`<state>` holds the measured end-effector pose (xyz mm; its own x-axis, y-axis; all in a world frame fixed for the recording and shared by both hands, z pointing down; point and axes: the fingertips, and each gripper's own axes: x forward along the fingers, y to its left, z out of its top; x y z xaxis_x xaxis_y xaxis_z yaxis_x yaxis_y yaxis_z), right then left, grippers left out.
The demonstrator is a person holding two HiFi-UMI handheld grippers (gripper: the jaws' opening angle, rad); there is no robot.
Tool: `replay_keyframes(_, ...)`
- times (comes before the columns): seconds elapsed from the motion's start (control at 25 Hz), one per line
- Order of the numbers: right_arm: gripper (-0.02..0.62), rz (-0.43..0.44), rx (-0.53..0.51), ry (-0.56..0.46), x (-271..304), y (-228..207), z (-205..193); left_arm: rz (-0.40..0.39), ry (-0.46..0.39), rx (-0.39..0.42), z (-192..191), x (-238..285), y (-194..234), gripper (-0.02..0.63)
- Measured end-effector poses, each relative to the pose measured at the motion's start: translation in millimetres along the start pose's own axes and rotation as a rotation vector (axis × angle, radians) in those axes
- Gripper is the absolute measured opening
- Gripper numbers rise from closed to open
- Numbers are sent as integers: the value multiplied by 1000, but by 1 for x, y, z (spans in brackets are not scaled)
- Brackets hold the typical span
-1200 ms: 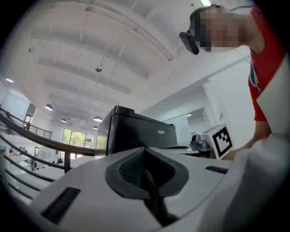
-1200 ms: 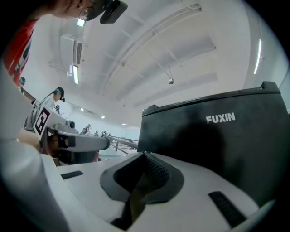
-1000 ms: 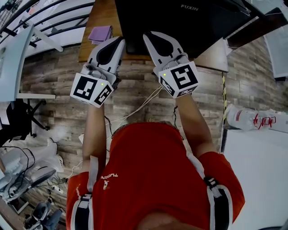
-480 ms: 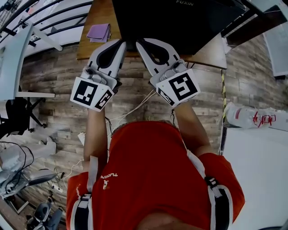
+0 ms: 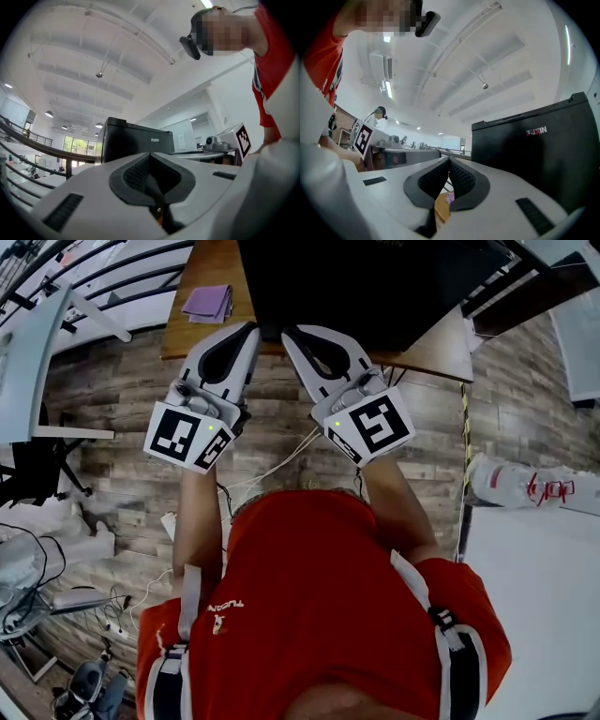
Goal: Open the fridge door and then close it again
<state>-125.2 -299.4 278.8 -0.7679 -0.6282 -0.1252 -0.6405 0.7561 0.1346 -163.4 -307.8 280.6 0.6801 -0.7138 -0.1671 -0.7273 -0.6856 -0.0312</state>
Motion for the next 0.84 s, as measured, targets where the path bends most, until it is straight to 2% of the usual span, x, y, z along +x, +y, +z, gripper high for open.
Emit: replay_keyframes(0.84,26,1,2,-9,-7,9,3,0,4,-7,0,-8,-7,9)
